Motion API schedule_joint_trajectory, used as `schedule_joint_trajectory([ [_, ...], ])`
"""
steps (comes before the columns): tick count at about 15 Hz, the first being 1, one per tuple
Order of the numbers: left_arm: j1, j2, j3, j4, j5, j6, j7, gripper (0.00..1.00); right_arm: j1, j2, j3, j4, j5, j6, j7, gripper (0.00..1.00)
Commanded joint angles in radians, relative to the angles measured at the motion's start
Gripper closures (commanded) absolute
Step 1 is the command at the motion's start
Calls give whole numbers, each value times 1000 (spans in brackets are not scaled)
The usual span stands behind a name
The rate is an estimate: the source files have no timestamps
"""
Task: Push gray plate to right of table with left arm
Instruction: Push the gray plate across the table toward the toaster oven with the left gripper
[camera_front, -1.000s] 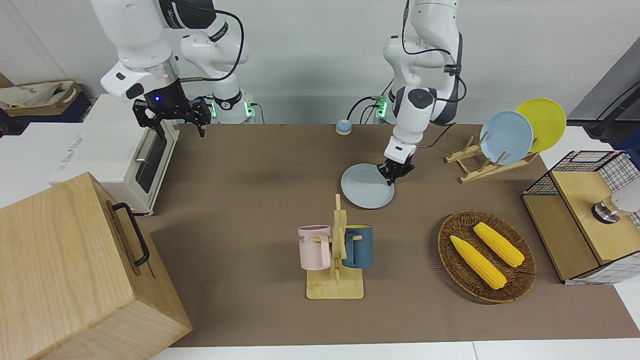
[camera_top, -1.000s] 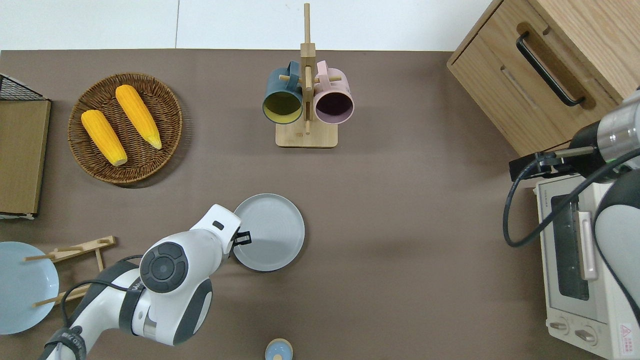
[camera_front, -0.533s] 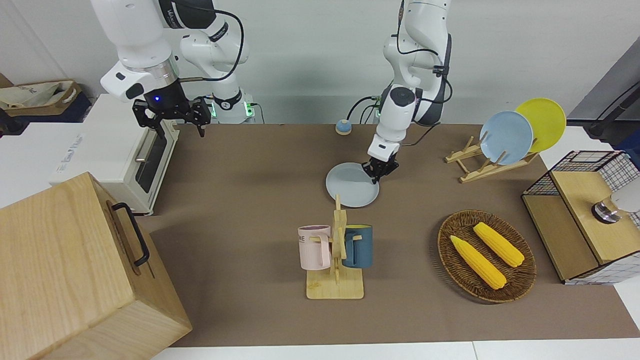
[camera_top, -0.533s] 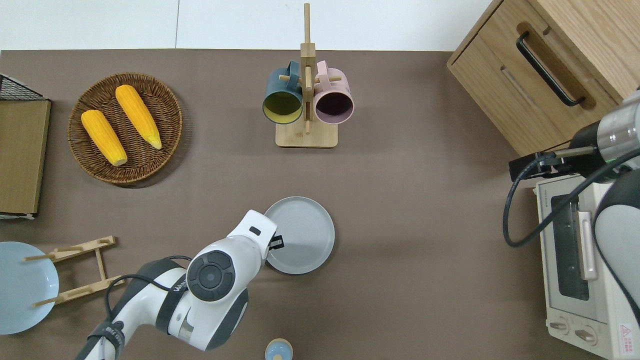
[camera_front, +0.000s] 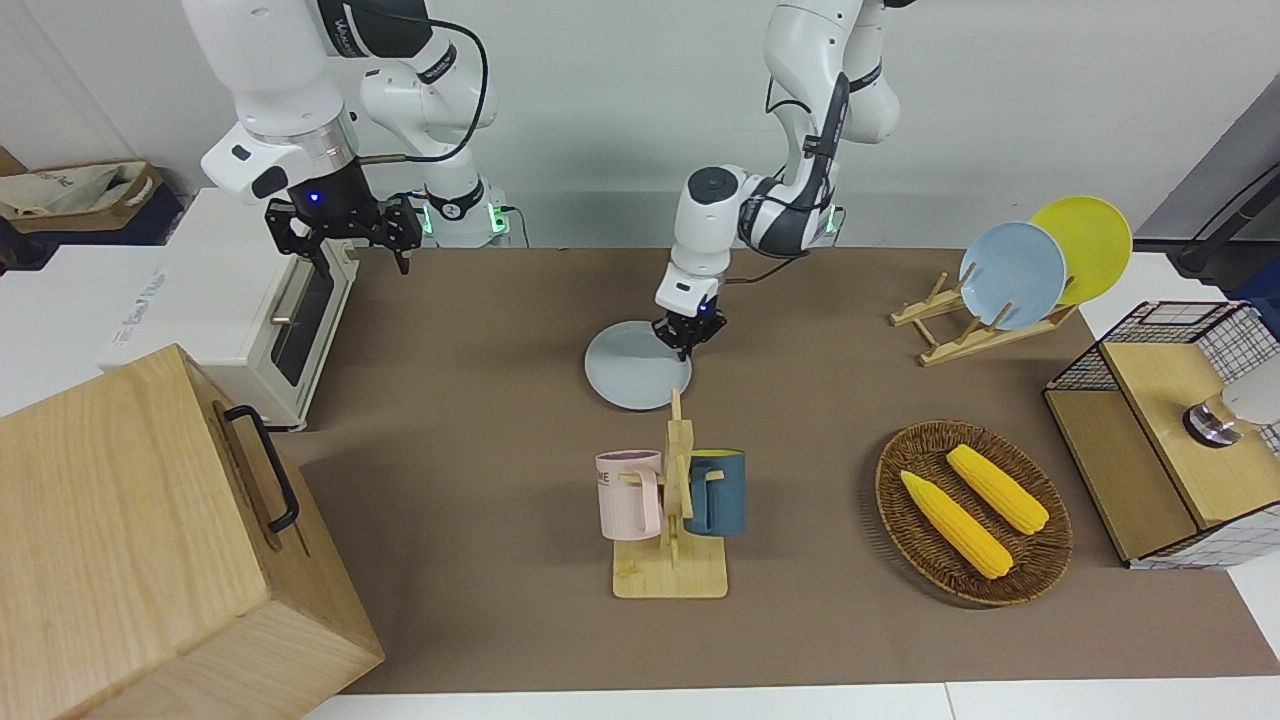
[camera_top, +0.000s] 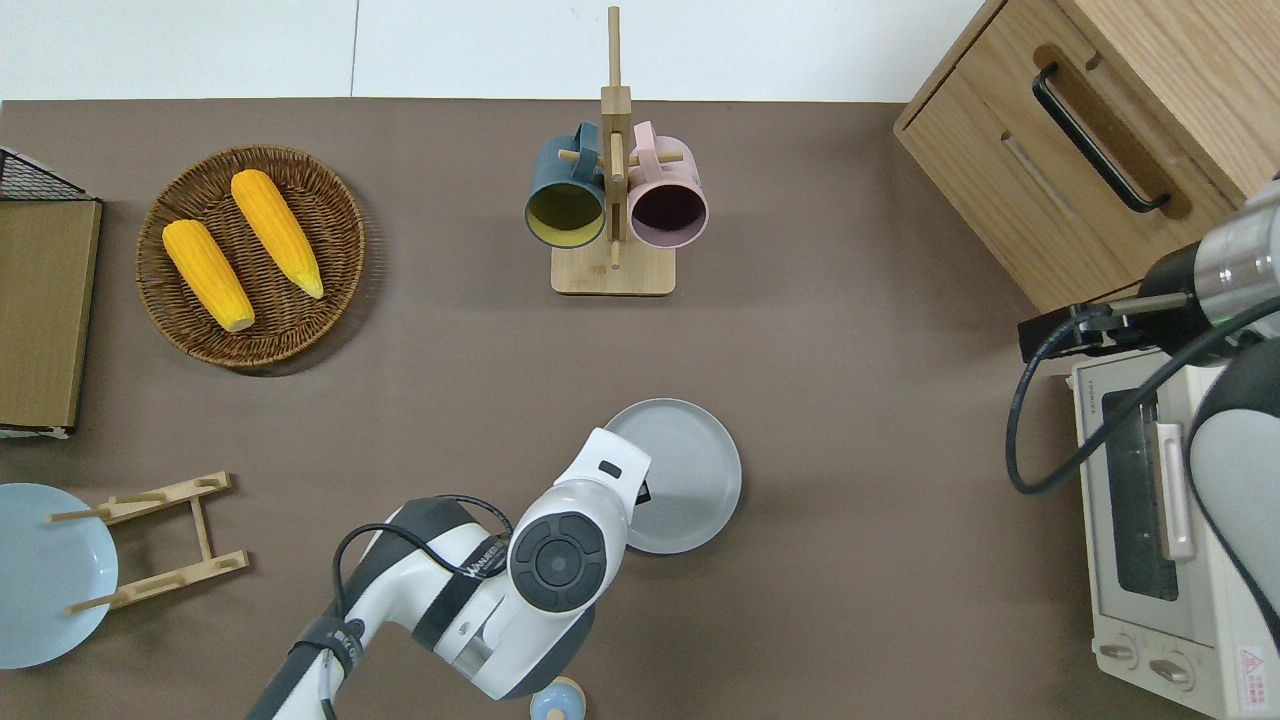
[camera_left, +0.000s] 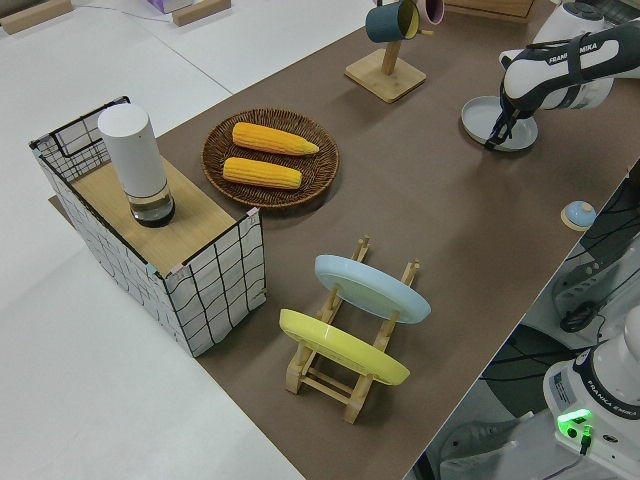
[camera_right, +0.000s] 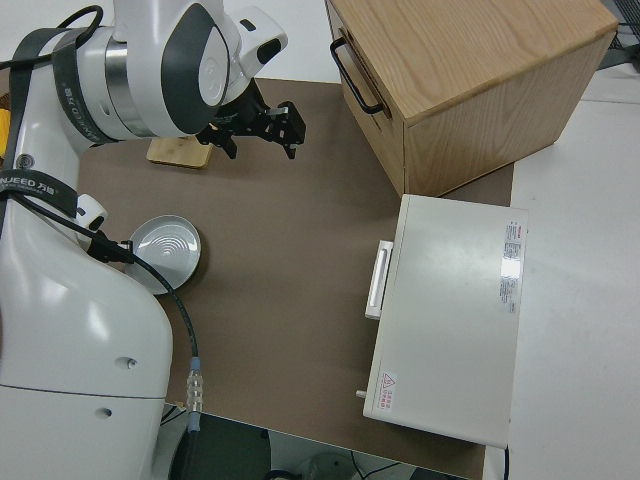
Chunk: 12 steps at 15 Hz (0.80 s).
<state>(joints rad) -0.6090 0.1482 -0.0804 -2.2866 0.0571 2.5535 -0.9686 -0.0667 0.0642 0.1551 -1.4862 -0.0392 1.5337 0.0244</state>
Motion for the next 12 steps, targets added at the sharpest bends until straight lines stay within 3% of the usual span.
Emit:
schedule_joint_trajectory([
  [1, -83, 131, 2, 97, 13, -33, -99, 1000, -1, -6, 0, 1, 7, -11, 3, 17],
  [12, -230, 270, 2, 331, 13, -122, -303, 1000, -1, -6, 0, 3, 7, -11, 3, 17],
])
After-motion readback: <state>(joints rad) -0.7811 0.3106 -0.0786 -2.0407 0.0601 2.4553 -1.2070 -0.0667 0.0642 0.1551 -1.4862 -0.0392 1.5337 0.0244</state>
